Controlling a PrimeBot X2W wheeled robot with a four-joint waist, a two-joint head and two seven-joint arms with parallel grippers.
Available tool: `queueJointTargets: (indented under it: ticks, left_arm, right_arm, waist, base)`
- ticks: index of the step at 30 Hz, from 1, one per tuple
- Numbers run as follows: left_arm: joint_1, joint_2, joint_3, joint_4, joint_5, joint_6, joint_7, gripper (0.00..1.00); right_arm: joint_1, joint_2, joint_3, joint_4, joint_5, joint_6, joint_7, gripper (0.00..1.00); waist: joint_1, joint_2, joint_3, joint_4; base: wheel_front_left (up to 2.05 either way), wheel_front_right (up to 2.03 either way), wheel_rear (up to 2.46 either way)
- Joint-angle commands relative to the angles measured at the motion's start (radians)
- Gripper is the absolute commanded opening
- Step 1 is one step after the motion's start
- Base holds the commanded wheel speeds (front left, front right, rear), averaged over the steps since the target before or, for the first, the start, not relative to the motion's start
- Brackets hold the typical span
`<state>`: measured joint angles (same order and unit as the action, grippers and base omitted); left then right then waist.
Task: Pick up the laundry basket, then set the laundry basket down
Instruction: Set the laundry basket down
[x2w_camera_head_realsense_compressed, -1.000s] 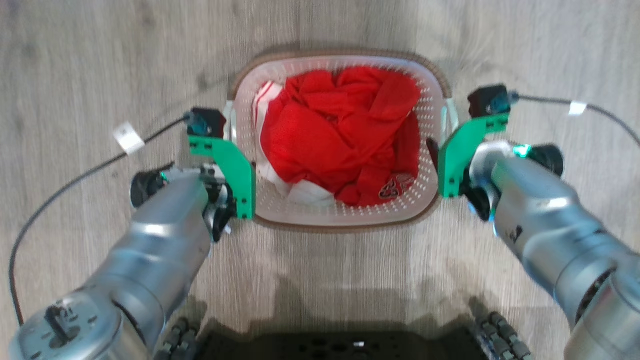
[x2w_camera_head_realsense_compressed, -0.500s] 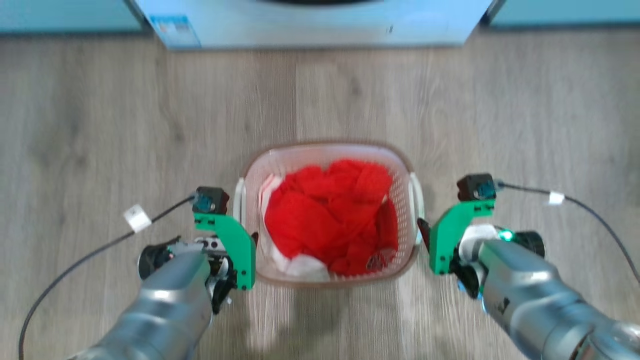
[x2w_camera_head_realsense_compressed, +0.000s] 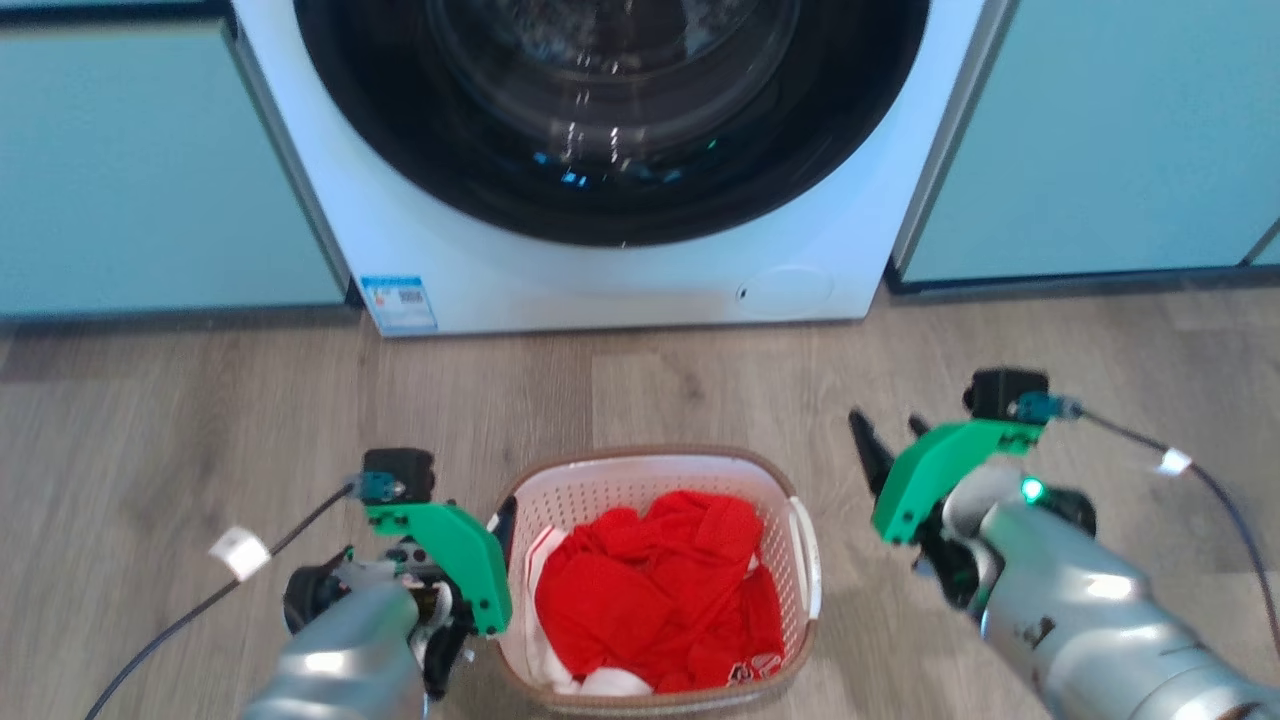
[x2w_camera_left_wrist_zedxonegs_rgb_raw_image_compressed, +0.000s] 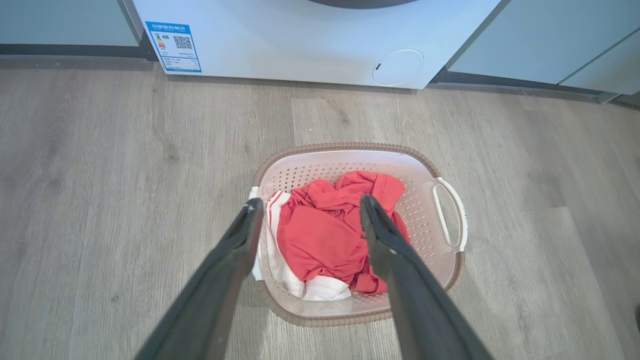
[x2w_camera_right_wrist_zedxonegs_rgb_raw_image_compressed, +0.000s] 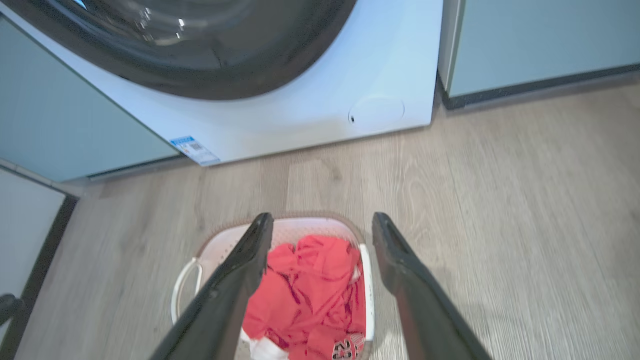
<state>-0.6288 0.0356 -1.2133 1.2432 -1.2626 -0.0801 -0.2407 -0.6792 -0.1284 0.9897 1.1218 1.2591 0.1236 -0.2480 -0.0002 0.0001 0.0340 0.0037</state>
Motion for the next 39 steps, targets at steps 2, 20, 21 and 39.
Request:
queueJointTargets:
  ticks: [2, 20, 21, 39]
  left_arm:
    - [-0.046, 0.041, 0.065, -0.033, 0.013, 0.009, -0.02, 1.0]
    - [0.462, 0.061, 0.939, -1.078, 0.922, 0.212, -0.021, 1.0]
    - [0.48, 0.049, 0.963, -1.103, 0.947, 0.205, -0.021, 1.0]
    - [0.602, 0.015, 0.984, -1.125, 1.008, 0.196, -0.021, 1.0]
  right_arm:
    - [-0.006, -0.025, -0.09, -0.072, -0.093, 0.007, -0.013, 1.0]
    - [0.459, 0.065, -0.806, -0.875, -0.918, 0.007, -0.014, 1.0]
    - [0.476, 0.069, -0.811, -0.905, -0.93, 0.007, -0.014, 1.0]
    - [0.619, 0.078, -0.851, -0.971, -0.989, 0.007, -0.014, 1.0]
  waist:
    - [0.0002, -0.0001, -0.051, -0.025]
    - [0.0002, -0.0001, -0.089, -0.011]
    - [0.0002, -0.0001, -0.088, -0.01]
    - [0.0002, -0.0001, -0.076, -0.027]
  base:
    - [0.0, 0.0, 0.0]
    - [0.0, 0.0, 0.0]
    - [0.0, 0.0, 0.0]
    - [0.0, 0.0, 0.0]
